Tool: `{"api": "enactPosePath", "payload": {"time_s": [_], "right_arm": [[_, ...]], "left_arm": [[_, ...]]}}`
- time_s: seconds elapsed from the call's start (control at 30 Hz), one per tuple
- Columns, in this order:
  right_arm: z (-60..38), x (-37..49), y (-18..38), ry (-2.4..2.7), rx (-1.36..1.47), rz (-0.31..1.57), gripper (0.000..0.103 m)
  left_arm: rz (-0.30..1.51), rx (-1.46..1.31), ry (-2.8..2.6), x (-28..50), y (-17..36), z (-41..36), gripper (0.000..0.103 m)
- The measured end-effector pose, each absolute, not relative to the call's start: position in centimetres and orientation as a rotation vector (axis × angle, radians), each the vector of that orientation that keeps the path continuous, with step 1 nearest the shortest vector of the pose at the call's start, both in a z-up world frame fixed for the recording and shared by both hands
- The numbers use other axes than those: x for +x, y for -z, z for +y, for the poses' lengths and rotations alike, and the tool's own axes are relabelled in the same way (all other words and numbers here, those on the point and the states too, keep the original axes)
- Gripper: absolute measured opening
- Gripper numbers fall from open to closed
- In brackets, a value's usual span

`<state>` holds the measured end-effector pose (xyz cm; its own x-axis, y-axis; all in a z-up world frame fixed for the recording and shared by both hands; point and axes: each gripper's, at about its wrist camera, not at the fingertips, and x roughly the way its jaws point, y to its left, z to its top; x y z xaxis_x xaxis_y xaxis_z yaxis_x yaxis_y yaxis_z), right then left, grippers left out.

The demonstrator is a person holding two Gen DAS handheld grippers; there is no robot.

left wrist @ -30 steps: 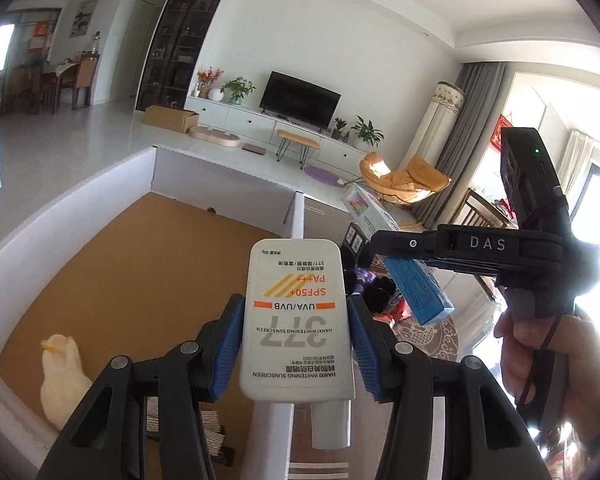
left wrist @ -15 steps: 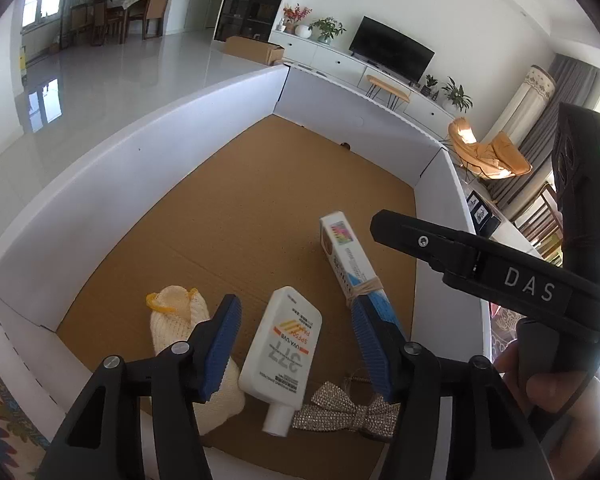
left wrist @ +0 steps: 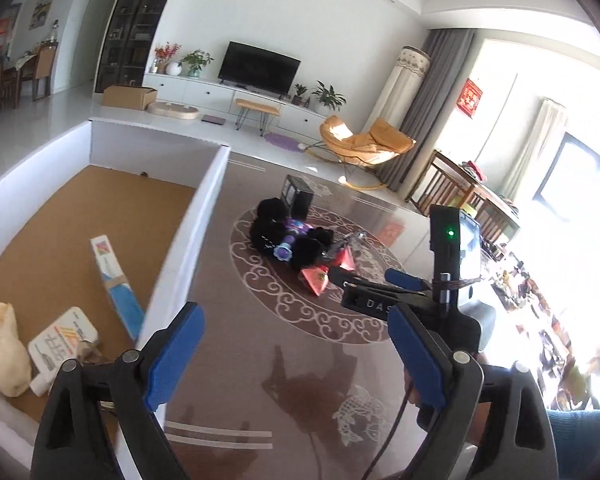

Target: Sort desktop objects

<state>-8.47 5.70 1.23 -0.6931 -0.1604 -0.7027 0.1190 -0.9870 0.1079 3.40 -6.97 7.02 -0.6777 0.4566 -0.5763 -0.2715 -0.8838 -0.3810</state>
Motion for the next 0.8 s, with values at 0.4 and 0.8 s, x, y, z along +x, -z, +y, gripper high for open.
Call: {"api": "enactPosePath", "payload": {"time_s": [0.4,0.8], "right_arm": [[18.5,-3.4,4.9,2.881,1.414,-0.131,0.101],[16.6,-3.9,6.5,2.855,1.463,-0.039,0.103]], "left_arm": [[-0.073,-1.295,-2.473,-0.2,3.2,1.5,0.096],[0.192,-1.308,-2.543,-2.9,5.0,4.0,0.096]]}}
